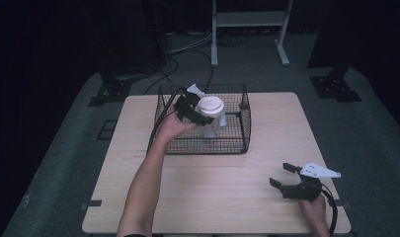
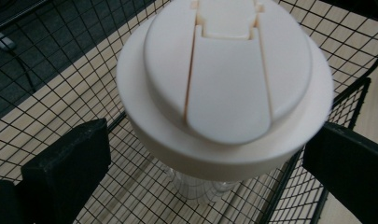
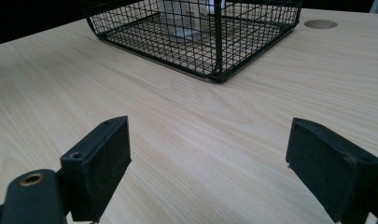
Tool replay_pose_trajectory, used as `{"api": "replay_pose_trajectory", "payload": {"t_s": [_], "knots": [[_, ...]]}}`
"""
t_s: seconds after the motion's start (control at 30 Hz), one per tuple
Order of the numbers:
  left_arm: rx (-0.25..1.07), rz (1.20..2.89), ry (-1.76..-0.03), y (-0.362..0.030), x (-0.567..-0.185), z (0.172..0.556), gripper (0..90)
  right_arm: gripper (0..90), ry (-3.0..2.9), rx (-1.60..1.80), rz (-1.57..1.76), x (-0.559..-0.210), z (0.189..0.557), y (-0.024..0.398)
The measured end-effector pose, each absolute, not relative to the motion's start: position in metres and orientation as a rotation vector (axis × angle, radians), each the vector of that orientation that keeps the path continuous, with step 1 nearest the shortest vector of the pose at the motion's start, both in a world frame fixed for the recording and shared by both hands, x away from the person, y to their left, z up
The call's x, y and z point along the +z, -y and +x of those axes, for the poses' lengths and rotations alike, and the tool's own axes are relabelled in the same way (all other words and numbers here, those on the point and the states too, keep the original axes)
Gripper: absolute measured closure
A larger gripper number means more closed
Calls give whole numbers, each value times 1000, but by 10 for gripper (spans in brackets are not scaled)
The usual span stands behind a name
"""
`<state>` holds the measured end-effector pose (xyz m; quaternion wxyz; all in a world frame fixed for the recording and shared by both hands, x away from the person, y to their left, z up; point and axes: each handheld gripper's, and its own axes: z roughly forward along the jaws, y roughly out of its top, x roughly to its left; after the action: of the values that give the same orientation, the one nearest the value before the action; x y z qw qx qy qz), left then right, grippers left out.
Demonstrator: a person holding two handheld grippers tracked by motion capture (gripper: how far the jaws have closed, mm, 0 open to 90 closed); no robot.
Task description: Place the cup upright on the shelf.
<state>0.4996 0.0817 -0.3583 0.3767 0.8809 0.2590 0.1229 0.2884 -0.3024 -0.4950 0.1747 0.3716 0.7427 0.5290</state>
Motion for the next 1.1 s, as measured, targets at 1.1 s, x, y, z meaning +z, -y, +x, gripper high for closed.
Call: {"api": "replay_pose_trajectory", "payload": {"t_s": [1.1], "knots": [[353, 2214, -638, -132, -354, 451, 2, 129, -2114, 1462, 1057, -496, 288, 300]]}}
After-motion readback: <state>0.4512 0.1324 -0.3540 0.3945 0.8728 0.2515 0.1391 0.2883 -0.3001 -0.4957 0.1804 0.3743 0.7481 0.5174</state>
